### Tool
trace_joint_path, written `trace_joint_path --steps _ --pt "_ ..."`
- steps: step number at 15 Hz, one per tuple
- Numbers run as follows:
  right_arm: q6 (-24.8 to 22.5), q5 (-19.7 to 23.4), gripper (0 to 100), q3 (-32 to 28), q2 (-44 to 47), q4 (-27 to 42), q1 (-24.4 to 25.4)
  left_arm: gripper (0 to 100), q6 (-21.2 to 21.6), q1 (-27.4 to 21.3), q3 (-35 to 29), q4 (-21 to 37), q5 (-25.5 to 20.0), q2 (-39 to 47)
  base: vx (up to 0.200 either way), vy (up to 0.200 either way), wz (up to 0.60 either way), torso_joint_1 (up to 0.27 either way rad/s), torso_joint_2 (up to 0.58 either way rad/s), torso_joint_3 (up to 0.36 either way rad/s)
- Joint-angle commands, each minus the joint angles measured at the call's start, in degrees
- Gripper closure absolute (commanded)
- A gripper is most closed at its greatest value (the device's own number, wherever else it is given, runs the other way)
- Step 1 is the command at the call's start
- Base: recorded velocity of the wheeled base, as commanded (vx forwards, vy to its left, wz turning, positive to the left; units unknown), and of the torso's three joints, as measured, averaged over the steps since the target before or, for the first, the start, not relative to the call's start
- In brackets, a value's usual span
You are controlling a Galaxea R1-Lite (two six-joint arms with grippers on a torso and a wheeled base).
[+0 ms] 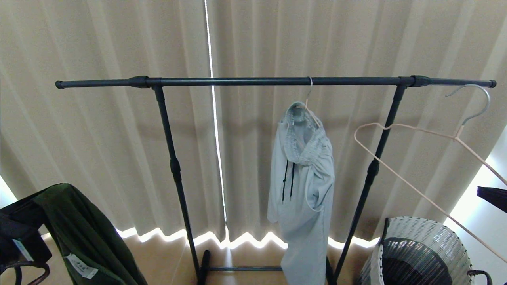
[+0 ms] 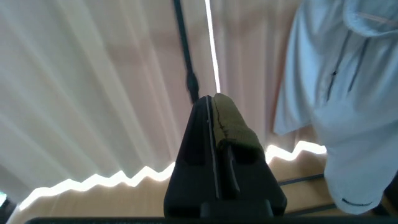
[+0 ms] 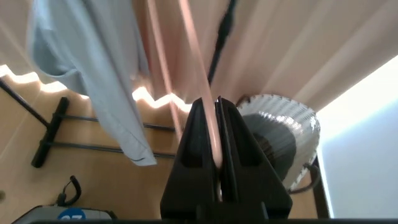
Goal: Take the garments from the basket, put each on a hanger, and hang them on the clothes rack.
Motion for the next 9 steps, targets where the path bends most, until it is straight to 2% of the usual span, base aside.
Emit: trace_joint_path --steps 1,4,6,7,9 --pt "0.0 0.1 100 0.1 0.1 0.0 0.0 100 0.0 0.0 0.0 -0.1 0.0 0.0 0.000 0.000 0.00 0.000 0.00 0.000" --pt "0.1 0.5 100 -0.1 0.1 -0.3 0.0 100 0.6 0.0 0.2 0.0 0.0 -0.6 0.000 0.000 0.00 0.000 0.00 0.000" --pt "1.0 0.9 100 -1.2 -0.5 -0.4 0.3 100 0.6 -2.8 -0.6 0.2 0.0 -0.4 0.000 0.000 0.00 0.000 0.00 0.000" --pt "1.4 2.4 100 -1.9 -1.2 -0.4 0.5 100 1.0 -3.3 -1.9 0.5 0.1 0.0 0.000 0.000 0.00 0.000 0.00 0.000" --pt "3.2 9.4 100 -1.9 -3.1 -0.4 1.2 100 4.0 -3.4 -6.4 2.5 0.2 3.3 0.000 0.000 0.00 0.000 0.00 0.000"
